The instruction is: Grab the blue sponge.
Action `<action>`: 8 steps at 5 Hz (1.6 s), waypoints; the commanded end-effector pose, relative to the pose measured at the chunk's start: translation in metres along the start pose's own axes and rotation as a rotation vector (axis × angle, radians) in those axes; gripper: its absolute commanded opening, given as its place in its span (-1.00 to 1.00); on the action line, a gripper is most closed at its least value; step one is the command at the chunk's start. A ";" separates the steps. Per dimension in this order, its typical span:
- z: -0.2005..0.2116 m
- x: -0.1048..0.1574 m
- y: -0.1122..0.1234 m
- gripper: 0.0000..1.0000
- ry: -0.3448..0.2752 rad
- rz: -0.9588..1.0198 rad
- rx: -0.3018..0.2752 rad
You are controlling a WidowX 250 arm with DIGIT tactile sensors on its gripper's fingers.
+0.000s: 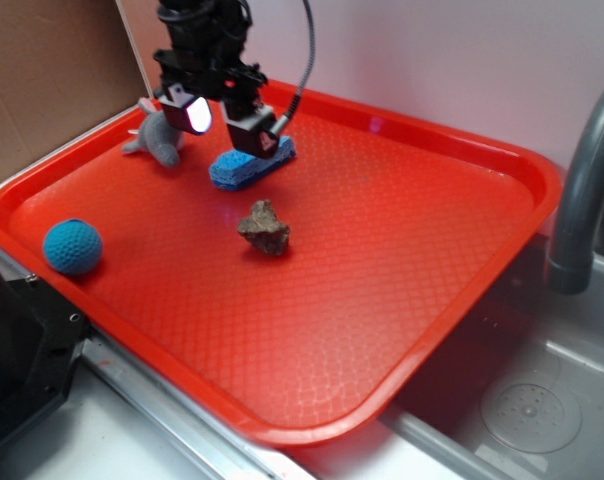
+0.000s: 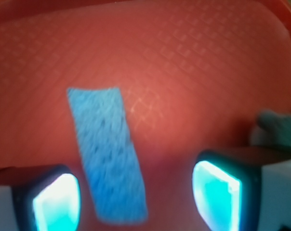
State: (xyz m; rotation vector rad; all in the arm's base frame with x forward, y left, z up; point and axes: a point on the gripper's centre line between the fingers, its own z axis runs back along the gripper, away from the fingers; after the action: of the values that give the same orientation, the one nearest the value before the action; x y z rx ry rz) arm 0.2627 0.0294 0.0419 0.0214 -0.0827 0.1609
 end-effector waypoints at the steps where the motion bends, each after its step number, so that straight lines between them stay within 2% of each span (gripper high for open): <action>1: -0.006 0.010 -0.016 1.00 -0.061 -0.062 -0.028; 2: -0.007 0.008 -0.020 -1.00 -0.058 -0.076 -0.038; 4: -0.012 0.004 -0.022 -1.00 -0.041 -0.074 -0.033; 5: 0.000 0.000 -0.026 -1.00 -0.027 -0.083 -0.022; 6: 0.038 -0.009 -0.032 -1.00 0.006 -0.014 0.124; 7: 0.088 -0.021 -0.039 -1.00 0.067 -0.028 0.045; 8: 0.119 -0.035 -0.046 -1.00 0.101 -0.065 -0.002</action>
State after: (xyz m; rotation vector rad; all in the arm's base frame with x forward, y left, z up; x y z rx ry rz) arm 0.2179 -0.0256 0.1404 0.0205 0.0837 0.0983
